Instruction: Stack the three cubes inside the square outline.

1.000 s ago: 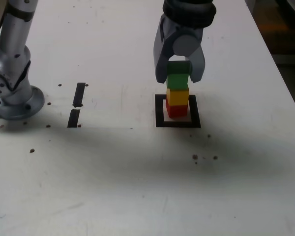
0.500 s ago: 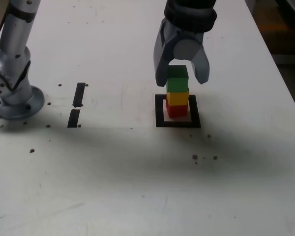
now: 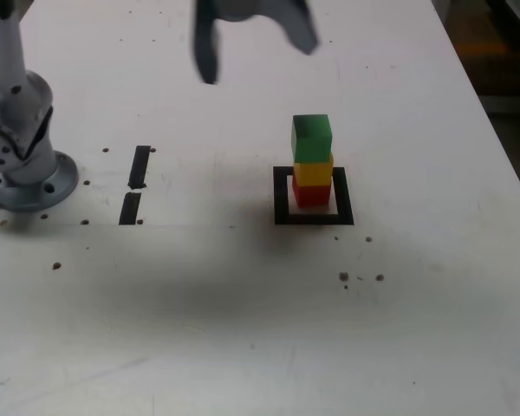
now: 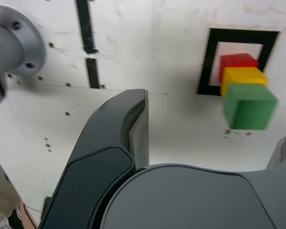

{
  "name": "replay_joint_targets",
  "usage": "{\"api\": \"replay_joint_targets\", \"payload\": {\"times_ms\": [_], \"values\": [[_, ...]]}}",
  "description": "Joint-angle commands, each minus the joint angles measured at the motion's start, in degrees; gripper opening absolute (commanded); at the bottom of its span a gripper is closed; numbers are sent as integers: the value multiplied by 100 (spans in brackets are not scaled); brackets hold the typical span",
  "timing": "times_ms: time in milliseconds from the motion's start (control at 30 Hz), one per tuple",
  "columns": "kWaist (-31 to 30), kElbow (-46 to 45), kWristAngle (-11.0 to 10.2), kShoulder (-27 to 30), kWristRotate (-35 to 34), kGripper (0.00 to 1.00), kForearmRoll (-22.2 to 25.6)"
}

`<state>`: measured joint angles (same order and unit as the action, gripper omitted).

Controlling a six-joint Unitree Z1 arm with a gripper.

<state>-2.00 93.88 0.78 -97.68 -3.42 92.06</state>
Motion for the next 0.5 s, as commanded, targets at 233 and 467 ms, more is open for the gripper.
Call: {"api": "replay_joint_targets", "payload": {"times_ms": [233, 467], "values": [[94, -2683, -198, 1130, 262, 100, -929], [95, -4173, -164, 1161, 358, 100, -2160]]}}
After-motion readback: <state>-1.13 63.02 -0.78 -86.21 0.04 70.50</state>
